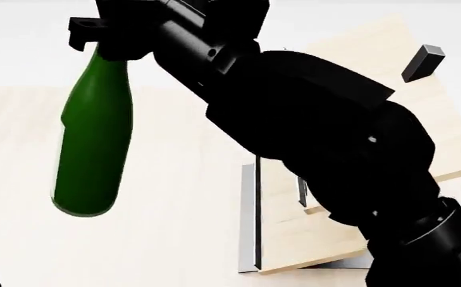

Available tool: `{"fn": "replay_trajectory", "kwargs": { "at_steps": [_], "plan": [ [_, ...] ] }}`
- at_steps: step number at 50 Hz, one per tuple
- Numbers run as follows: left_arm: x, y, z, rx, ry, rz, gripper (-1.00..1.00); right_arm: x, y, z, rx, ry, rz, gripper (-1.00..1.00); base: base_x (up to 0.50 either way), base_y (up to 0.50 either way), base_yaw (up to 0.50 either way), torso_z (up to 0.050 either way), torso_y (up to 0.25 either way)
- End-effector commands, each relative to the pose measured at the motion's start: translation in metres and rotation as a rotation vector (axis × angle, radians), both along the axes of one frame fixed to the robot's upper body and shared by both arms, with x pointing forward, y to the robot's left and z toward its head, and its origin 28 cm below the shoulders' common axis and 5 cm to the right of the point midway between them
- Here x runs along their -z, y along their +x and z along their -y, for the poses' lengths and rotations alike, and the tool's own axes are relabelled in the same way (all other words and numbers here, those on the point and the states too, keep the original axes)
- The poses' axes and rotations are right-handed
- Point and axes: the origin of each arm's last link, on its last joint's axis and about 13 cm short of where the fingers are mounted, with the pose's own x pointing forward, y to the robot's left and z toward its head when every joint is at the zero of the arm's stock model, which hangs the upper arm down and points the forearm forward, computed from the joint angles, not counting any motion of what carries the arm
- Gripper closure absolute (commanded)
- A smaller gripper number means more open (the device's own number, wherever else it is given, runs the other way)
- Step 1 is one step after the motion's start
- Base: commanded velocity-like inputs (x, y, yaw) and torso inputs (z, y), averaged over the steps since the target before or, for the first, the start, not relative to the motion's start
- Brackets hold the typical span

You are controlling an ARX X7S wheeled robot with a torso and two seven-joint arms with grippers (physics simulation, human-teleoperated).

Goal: Put the wine bottle on the wine rack.

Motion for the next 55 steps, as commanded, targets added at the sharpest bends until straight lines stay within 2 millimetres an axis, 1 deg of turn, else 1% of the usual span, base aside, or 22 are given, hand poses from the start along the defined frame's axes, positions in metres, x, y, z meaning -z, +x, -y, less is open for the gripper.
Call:
{"fn": "replay_trajectory", "kwargs": {
  "at_steps": [1,5,8,14,17,28,38,46,51,55],
  "plan": [
    [0.0,0.0,0.0,0.001,0.002,0.0,-1.0,-0.028,0.01,0.033,0.143,0.242,-0.079,1.0,0.0,0.0,0.0,0.0,0.0],
    [-0.001,0.0,0.0,-0.002,0.0,0.0,-1.0,-0.035,0.009,0.042,0.186,0.325,-0.117,1.0,0.0,0.0,0.0,0.0,0.0],
    [0.0,0.0,0.0,-0.002,-0.001,0.0,-1.0,-0.036,0.009,0.048,0.217,0.361,-0.126,1.0,0.0,0.0,0.0,0.0,0.003],
    [0.0,0.0,0.0,-0.001,-0.001,0.001,-1.0,-0.041,0.006,0.064,0.302,0.459,-0.154,1.0,0.0,0.0,0.0,0.0,0.0],
    [0.0,0.0,0.0,0.0,-0.001,0.001,-1.0,-0.045,0.003,0.076,0.319,0.539,-0.191,1.0,0.0,0.0,0.0,0.0,0.0],
    [0.0,0.0,0.0,0.002,-0.002,0.0,-1.0,-0.049,-0.002,0.102,0.411,0.579,-0.168,1.0,0.0,0.0,0.0,0.0,0.001],
    [0.0,0.0,0.0,0.002,-0.002,0.0,-1.0,-0.052,-0.004,0.132,0.489,0.631,-0.151,1.0,0.0,0.0,0.0,0.0,0.0],
    [-0.001,0.0,0.0,0.0,-0.001,0.001,-1.0,-0.05,-0.007,0.146,0.53,0.65,-0.144,1.0,0.0,0.0,0.0,0.0,0.001],
    [-0.002,-0.001,-0.001,-0.001,-0.003,0.003,-1.0,-0.048,-0.008,0.158,0.562,0.673,-0.148,1.0,0.0,0.0,0.0,0.0,0.0],
    [-0.001,0.0,-0.001,0.001,-0.002,0.002,-1.0,-0.045,-0.011,0.162,0.577,0.665,-0.144,1.0,0.0,0.0,0.0,0.0,0.0]
  ]
}}
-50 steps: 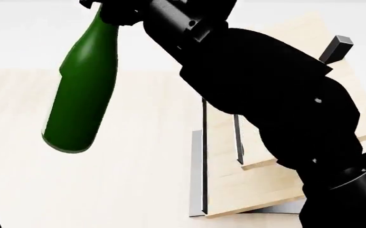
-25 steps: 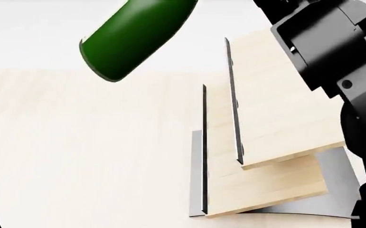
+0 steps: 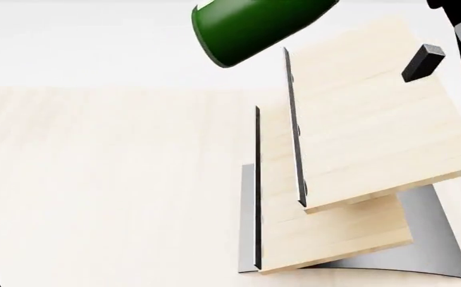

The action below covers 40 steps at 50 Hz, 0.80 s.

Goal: Put the wine bottle on the wine rack.

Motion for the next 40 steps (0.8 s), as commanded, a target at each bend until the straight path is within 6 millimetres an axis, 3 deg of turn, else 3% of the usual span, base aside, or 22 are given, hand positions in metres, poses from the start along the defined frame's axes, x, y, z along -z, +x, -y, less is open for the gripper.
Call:
{"fn": "replay_trajectory", "kwargs": {
  "at_steps": [1,20,40],
  "plan": [
    [0.0,0.0,0.0,0.001,0.0,0.0,-1.0,-0.001,-0.007,0.023,0.07,0.02,0.028,1.0,0.0,0.0,0.0,0.0,0.0],
    [0.001,0.0,0.0,0.0,0.0,0.0,-1.0,0.013,-0.016,0.042,0.071,0.085,-0.051,1.0,0.0,0.0,0.0,0.0,0.001],
    [0.002,0.001,0.001,0.003,0.001,-0.007,-1.0,0.029,-0.009,0.057,0.089,0.126,-0.081,1.0,0.0,0.0,0.0,0.001,0.001]
  ]
}}
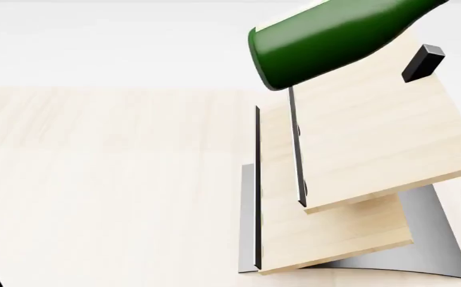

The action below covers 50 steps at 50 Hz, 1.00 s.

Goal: Put the wine bottle on the wine rack.

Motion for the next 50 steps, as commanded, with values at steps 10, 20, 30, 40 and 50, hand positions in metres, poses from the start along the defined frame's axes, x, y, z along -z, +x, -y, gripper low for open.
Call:
{"fn": "replay_trajectory", "kwargs": {
  "at_steps": [10,20,30,40,50],
  "plan": [
    [0.0,0.0,0.001,0.005,0.003,-0.004,-1.0,0.008,-0.004,0.018,0.025,0.04,0.006,1.0,0.0,0.0,0.0,0.0,0.001],
    [0.001,0.001,0.001,0.005,0.004,-0.004,-1.0,0.014,-0.006,0.022,0.031,0.035,-0.007,1.0,0.0,0.0,0.0,0.0,0.0],
    [0.001,0.001,0.001,0.004,0.003,-0.003,-1.0,0.021,-0.005,0.025,0.041,0.029,-0.024,1.0,0.0,0.0,0.0,0.0,0.001],
    [0.001,0.001,0.001,0.004,0.005,-0.005,-1.0,0.024,-0.007,0.027,0.049,0.021,-0.029,1.0,0.0,0.0,0.0,0.0,0.001],
    [0.001,0.001,0.001,0.003,0.004,-0.005,-1.0,0.03,-0.006,0.028,0.055,0.015,-0.038,1.0,0.0,0.0,0.0,0.0,0.0]
  ]
}}
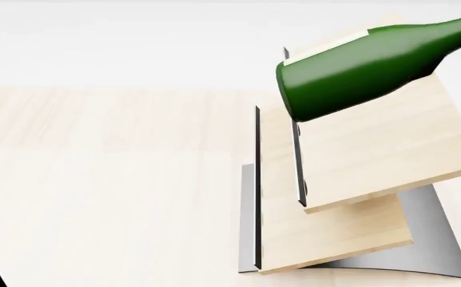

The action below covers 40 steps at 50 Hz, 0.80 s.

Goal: Put the wine bottle on the wine rack.

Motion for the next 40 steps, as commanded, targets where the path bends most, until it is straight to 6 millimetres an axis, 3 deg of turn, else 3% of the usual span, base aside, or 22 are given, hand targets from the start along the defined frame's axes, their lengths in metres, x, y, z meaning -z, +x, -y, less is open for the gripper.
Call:
{"fn": "replay_trajectory", "kwargs": {
  "at_steps": [1,40],
  "plan": [
    [0.0,0.0,0.0,-0.001,-0.001,-0.001,-1.0,0.001,-0.001,0.004,0.017,-0.005,0.03,1.0,0.0,0.0,0.0,0.0,0.0],
    [0.001,0.0,0.001,0.003,0.004,-0.004,-1.0,0.016,-0.009,0.004,0.035,0.017,-0.002,1.0,0.0,0.0,0.0,0.0,0.001]
  ]
}}
